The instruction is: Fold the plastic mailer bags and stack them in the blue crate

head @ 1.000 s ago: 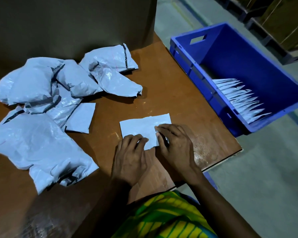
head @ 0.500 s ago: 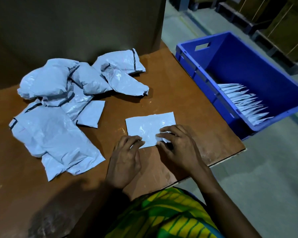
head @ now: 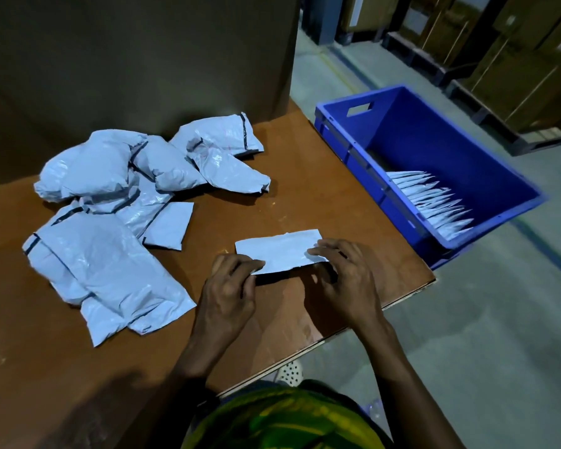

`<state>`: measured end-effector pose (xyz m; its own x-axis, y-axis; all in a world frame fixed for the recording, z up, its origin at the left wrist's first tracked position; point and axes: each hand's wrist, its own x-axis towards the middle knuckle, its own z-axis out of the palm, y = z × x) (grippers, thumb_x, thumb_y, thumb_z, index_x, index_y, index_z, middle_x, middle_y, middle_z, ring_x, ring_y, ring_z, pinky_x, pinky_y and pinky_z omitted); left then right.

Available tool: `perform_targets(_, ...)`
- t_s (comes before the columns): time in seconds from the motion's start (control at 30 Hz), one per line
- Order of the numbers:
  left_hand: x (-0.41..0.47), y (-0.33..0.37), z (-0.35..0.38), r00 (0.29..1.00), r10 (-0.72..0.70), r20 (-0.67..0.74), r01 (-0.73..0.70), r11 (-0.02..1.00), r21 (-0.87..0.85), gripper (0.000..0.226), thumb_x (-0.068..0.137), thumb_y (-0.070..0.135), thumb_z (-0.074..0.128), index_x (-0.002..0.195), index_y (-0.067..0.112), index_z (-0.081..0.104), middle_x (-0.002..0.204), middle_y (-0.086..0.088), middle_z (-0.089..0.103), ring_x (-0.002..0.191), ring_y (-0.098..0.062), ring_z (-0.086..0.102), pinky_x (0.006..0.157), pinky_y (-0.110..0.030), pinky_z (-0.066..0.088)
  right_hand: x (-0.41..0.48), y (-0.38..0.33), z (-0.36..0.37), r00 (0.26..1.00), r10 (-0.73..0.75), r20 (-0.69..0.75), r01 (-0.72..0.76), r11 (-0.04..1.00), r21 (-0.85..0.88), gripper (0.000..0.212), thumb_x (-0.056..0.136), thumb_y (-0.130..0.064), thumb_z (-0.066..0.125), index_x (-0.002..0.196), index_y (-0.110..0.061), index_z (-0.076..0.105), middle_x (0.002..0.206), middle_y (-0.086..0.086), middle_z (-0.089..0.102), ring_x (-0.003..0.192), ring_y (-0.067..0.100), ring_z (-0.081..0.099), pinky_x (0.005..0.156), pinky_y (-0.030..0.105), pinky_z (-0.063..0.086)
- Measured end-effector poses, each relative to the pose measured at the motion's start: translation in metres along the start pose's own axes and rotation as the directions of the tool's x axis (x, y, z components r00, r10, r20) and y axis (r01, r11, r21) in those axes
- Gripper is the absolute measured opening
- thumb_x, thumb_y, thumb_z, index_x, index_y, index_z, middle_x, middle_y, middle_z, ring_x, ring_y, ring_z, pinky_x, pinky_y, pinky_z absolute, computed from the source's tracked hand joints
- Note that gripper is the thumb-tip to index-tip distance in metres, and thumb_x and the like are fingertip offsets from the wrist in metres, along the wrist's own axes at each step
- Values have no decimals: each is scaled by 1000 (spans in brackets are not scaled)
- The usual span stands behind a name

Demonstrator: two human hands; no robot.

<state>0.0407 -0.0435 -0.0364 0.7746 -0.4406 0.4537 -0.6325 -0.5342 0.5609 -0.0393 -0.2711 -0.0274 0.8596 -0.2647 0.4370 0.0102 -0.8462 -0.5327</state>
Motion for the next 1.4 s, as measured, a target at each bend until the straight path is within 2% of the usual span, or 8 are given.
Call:
perform_targets(0.13, 6, 10, -17, 999, 5, -52, -7, 999, -43, 16, 90, 1, 68, 101, 7, 77, 98, -6, 66, 96, -23, 60, 85, -23, 44, 4, -10, -14, 995, -36, -92, 34, 999, -22, 16, 92, -2, 76, 104, -12, 80, 106, 2, 72, 100, 22, 65, 87, 22, 48)
perform_targets(0.47, 59, 57, -9, 997, 10, -73, -18, 993, -114, 12, 89, 12, 71, 98, 12, 80, 94, 1, 68, 92, -16, 57, 81, -19, 42, 23, 20, -69, 986, -31, -165, 22, 998, -55, 12, 96, -16, 73, 107, -17, 80, 107, -5, 75, 96, 22, 65, 80, 35, 53)
perform_targets(0.57, 91, 81, 11, 994, -4, -111, -14, 988, -156, 12, 89, 11, 72, 97, 12, 80, 93, 1, 68, 92, -17, 59, 85, -15, 40, 41, 44, -91, 974, -11, -224, 7, 1000, -21, 13, 95, -15, 79, 108, -17, 81, 109, -5, 75, 96, 21, 66, 81, 35, 52)
perform_targets(0.77, 176, 133, 77, 964, 76, -253, -115, 983, -144, 14, 88, 4, 73, 99, 8, 80, 94, -5, 70, 89, -23, 61, 81, -31, 47, 95, 112, -137, 942, 52, -331, 5, 986, 168, 16, 90, -2, 81, 103, -11, 81, 103, 0, 75, 93, 16, 71, 72, 34, 58)
perform_targets(0.93, 243, 172, 152, 955, 126, -270, -170, 975, -147, 13, 87, 2, 75, 98, 8, 80, 93, -7, 70, 88, -27, 61, 88, -22, 40, 135, 196, -176, 941, 93, -327, -16, 973, 231, 16, 91, 0, 79, 105, -7, 80, 105, 4, 74, 91, 18, 73, 72, 39, 61)
perform_targets(1.07, 278, 191, 211, 966, 112, -233, -145, 981, -127, 13, 88, 2, 77, 96, 11, 81, 94, -6, 69, 91, -28, 62, 89, -20, 40, 168, 261, -197, 942, 139, -305, -76, 975, 210, 11, 92, -3, 78, 102, -7, 80, 105, 3, 76, 100, 15, 73, 84, 32, 58)
perform_targets(1.23, 313, 183, 263, 972, 150, -183, -142, 988, 54, 15, 89, 1, 74, 97, 13, 78, 95, -4, 66, 94, -32, 61, 80, -43, 49, 217, 321, -177, 965, 155, -213, -117, 977, 180, 16, 90, -2, 79, 104, -10, 79, 108, 0, 73, 103, 12, 71, 92, 26, 56)
perform_targets(1.4, 361, 136, 309, 979, -14, 204, -80, 892, 444, 19, 73, 0, 78, 87, 12, 73, 87, -9, 64, 90, -37, 59, 72, -45, 46, 265, 380, -106, 996, 85, -17, -82, 989, 123, 29, 83, -1, 83, 108, -15, 80, 105, 4, 64, 87, 13, 69, 81, 28, 60)
